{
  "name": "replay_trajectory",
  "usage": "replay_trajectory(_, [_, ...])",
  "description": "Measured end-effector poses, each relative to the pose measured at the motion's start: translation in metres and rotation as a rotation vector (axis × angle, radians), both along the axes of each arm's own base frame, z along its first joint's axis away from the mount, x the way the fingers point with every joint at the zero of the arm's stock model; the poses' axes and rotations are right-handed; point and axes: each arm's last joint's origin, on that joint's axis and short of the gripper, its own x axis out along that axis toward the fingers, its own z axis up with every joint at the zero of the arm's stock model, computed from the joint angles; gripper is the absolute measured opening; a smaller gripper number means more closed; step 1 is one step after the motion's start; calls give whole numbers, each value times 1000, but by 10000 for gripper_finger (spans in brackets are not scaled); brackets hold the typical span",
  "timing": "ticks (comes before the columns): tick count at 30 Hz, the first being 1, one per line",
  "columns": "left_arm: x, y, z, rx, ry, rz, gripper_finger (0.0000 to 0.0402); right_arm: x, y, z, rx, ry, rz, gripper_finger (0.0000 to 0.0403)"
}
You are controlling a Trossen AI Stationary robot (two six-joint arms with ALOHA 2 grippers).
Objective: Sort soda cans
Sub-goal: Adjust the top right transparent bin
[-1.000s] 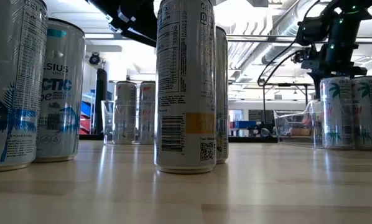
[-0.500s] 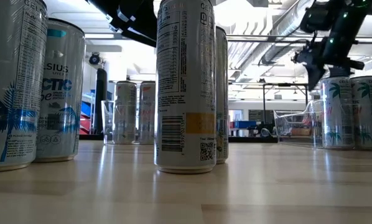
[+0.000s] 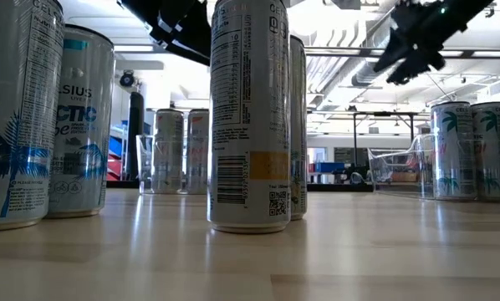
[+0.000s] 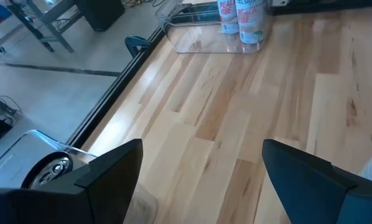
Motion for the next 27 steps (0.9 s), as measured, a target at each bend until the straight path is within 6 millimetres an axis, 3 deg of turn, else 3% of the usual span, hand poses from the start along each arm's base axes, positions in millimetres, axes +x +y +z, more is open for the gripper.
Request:
replay_trajectory(5, [-3, 1, -3, 19, 48, 9, 323, 19, 33, -4, -6, 39, 293, 291])
replay_trajectory(11, [-5, 2, -5, 22, 70, 14, 323, 37, 67, -14, 107, 61, 443, 291])
replay_trajectory(18, [-5, 2, -6, 25, 80, 14, 323, 41, 88, -36, 276, 238, 429, 291])
replay_trajectory(27, [-4, 5, -6, 25, 80, 27, 323, 27, 94, -59, 402, 528, 260, 291])
